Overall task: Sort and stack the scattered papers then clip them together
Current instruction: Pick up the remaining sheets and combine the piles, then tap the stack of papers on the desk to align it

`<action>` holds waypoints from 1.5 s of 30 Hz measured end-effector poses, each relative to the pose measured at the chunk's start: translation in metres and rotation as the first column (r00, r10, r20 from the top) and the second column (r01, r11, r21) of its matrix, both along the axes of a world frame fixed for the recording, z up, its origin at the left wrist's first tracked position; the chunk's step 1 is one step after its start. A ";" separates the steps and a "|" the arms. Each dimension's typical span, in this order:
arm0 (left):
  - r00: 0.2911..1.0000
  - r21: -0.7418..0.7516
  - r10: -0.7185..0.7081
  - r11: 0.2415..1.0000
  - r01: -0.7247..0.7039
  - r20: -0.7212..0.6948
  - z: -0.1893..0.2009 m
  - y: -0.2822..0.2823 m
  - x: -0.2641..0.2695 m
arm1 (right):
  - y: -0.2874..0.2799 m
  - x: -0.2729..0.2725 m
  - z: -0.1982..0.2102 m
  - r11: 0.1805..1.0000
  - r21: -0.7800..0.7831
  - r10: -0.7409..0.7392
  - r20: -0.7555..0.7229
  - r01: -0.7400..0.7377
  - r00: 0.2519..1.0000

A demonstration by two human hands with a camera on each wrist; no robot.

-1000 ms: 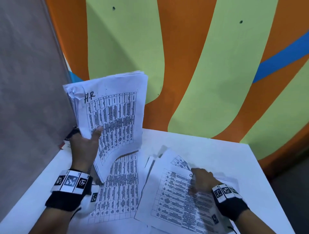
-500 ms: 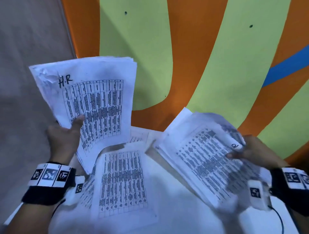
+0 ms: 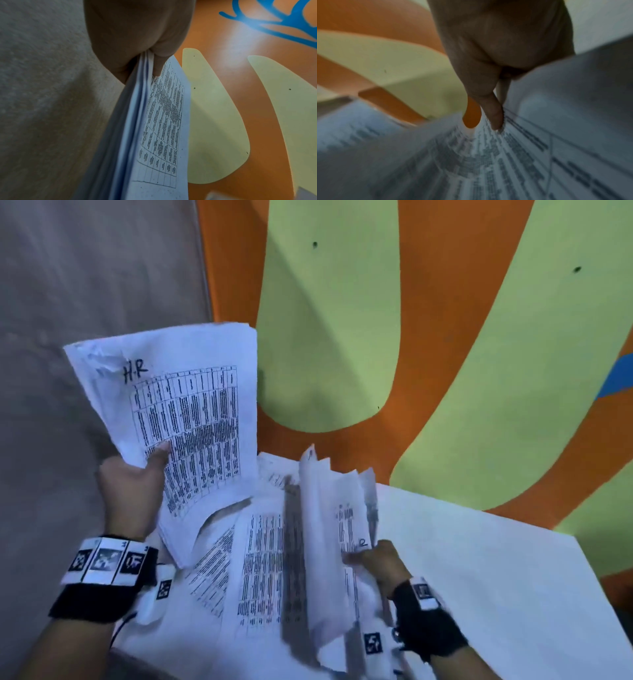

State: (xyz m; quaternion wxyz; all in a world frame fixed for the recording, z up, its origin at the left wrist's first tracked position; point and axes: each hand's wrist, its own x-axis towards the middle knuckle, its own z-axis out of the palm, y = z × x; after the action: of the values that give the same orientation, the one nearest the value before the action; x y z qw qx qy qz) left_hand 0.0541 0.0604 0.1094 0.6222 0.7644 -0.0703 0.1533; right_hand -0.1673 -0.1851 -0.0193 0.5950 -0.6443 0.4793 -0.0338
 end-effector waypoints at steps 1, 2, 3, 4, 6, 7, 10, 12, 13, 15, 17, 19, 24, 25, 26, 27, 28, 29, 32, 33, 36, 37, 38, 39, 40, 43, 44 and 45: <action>1.000 0.001 0.007 1.000 -0.007 0.015 0.002 0.003 0.000 | 0.012 0.014 -0.013 0.999 -0.043 0.000 -0.035 -0.001 0.999; 1.000 0.003 0.005 1.000 -0.005 0.027 0.004 0.007 -0.001 | 0.018 0.027 -0.026 0.993 -0.120 0.005 -0.085 -0.015 0.996; 0.999 -0.003 -0.006 1.000 0.006 0.038 0.005 0.009 0.000 | 0.028 0.036 -0.030 0.979 -0.197 0.014 -0.155 -0.045 0.988; 0.999 0.000 -0.014 1.000 0.014 0.040 0.006 0.012 -0.001 | 0.037 0.043 -0.031 0.964 -0.254 0.020 -0.224 -0.078 0.974; 0.999 0.011 0.001 1.000 -0.001 0.042 0.009 0.016 -0.004 | 0.051 0.055 -0.032 0.926 -0.341 0.045 -0.329 -0.163 0.943; 0.999 0.003 0.005 1.000 -0.005 0.048 0.009 0.017 -0.005 | 0.056 0.059 -0.032 0.911 -0.366 0.054 -0.354 -0.192 0.934; 0.999 -0.015 -0.006 1.000 0.006 0.035 0.009 0.020 -0.004 | 0.065 0.065 -0.035 0.895 -0.396 0.056 -0.356 -0.205 0.933; 1.000 -0.025 -0.021 0.999 0.021 0.012 0.008 0.023 0.002 | 0.062 0.062 -0.037 0.929 -0.342 0.036 -0.291 -0.139 0.956; 1.000 -0.026 -0.022 0.999 0.022 0.000 0.007 0.024 0.004 | 0.057 0.057 -0.039 0.951 -0.295 0.023 -0.241 -0.096 0.970; 1.000 -0.008 -0.006 1.000 0.006 -0.020 0.009 0.025 0.006 | 0.043 0.045 -0.038 0.976 -0.215 -0.010 -0.154 -0.023 0.988; 1.000 -0.024 -0.012 1.000 0.012 -0.019 0.013 0.024 0.004 | 0.035 0.031 -0.036 0.987 -0.131 -0.098 -0.020 0.095 0.995; 0.999 -0.058 -0.041 0.997 0.040 -0.012 0.016 0.021 0.005 | 0.031 0.020 -0.037 0.973 0.045 -0.228 0.080 0.225 0.970; 0.998 -0.046 -0.055 0.997 0.056 0.024 0.014 0.022 0.023 | 0.055 0.034 -0.036 0.951 0.202 -0.249 0.060 0.233 0.967; 0.998 -0.035 -0.054 0.998 0.055 0.021 0.013 0.022 0.026 | 0.062 0.043 -0.037 0.945 0.197 -0.282 0.079 0.262 0.956; 0.999 -0.027 -0.051 0.998 0.051 0.016 0.012 0.022 0.028 | 0.067 0.051 -0.037 0.936 0.207 -0.314 0.113 0.287 0.943; 0.999 -0.029 -0.050 0.998 0.050 0.006 0.010 0.021 0.030 | 0.071 0.060 -0.036 0.928 0.226 -0.332 0.138 0.296 0.933; 0.999 -0.032 -0.047 0.998 0.047 -0.004 0.008 0.021 0.032 | 0.074 0.069 -0.038 0.924 0.242 -0.335 0.144 0.295 0.931; 0.999 -0.030 -0.044 0.999 0.044 -0.012 0.008 0.020 0.033 | 0.077 0.078 -0.038 0.920 0.258 -0.334 0.123 0.295 0.934; 0.998 -0.024 -0.064 0.998 0.063 -0.029 0.004 0.018 0.037 | 0.082 0.098 -0.034 0.922 0.240 -0.322 0.046 0.303 0.946; 0.997 -0.023 -0.066 0.998 0.065 -0.028 0.003 0.017 0.038 | 0.082 0.103 -0.034 0.930 0.213 -0.310 0.023 0.298 0.950; 0.996 -0.049 -0.086 0.995 0.085 -0.012 0.000 0.013 0.043 | 0.079 0.109 -0.037 0.933 0.185 -0.315 0.001 0.309 0.949; 0.996 -0.056 -0.088 0.995 0.088 -0.007 -0.001 0.012 0.045 | 0.074 0.108 -0.040 0.928 0.175 -0.335 0.004 0.329 0.942; 0.996 -0.058 -0.086 0.995 0.085 -0.011 -0.002 0.011 0.048 | 0.068 0.104 -0.040 0.932 0.132 -0.343 0.028 0.336 0.939; 0.996 -0.061 -0.085 0.995 0.083 -0.017 -0.003 0.012 0.051 | 0.061 0.099 -0.037 0.941 0.078 -0.334 0.061 0.330 0.940; 0.996 -0.062 -0.083 0.995 0.081 -0.027 -0.005 0.013 0.053 | 0.052 0.095 -0.035 0.947 0.022 -0.320 0.107 0.319 0.941; 0.992 -0.092 -0.116 0.989 0.112 -0.041 -0.007 0.013 0.055 | 0.017 0.069 -0.010 0.954 -0.019 -0.288 0.232 0.300 0.929; 0.990 -0.100 -0.135 0.986 0.130 -0.044 -0.007 0.013 0.055 | 0.005 0.057 0.002 0.959 -0.023 -0.267 0.267 0.283 0.926; 0.987 -0.094 -0.156 0.984 0.151 -0.049 -0.010 0.013 0.056 | -0.005 0.045 0.016 0.967 -0.037 -0.231 0.290 0.252 0.929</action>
State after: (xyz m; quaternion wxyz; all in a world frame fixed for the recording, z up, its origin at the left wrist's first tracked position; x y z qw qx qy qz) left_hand 0.1102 0.0730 0.0996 0.6676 0.7320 -0.1045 0.0865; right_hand -0.1221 -0.1906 -0.0038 0.6245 -0.5904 0.4633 -0.2162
